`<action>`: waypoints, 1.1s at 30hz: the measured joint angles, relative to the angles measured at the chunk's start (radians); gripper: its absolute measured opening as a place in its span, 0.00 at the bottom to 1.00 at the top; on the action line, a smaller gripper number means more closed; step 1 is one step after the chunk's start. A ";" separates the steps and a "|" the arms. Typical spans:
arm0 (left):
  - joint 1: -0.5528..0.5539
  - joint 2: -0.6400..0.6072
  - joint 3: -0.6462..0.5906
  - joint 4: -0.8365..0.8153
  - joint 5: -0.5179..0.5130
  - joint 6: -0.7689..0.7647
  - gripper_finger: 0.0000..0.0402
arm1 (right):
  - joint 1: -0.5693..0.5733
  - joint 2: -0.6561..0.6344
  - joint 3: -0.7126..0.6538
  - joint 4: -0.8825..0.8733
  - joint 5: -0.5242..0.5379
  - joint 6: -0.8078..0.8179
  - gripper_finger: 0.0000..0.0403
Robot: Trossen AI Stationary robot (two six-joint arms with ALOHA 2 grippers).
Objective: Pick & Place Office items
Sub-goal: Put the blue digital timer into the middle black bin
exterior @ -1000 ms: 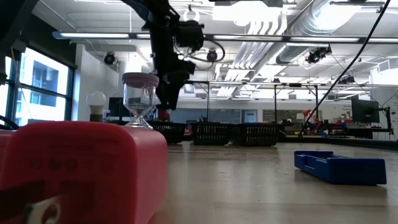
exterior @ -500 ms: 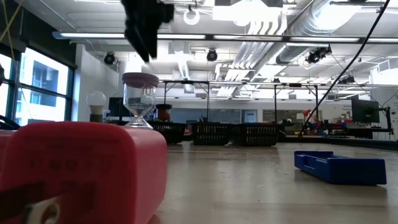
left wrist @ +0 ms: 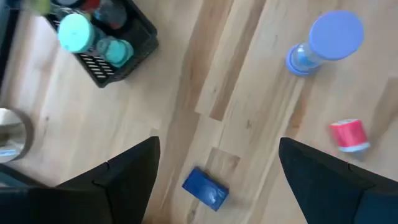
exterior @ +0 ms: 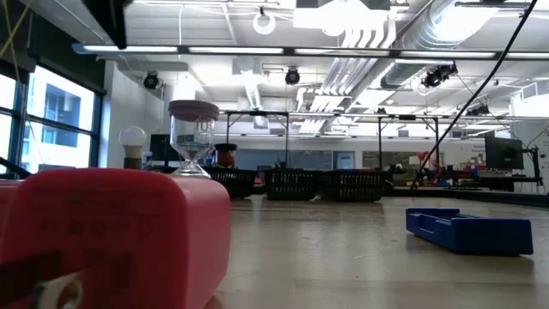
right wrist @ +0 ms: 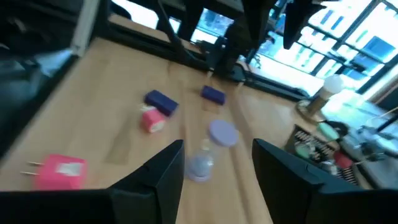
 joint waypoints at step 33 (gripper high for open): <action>-0.308 0.000 -0.214 0.184 -0.139 -0.171 0.80 | -0.079 0.000 0.000 -0.436 -0.555 1.015 0.48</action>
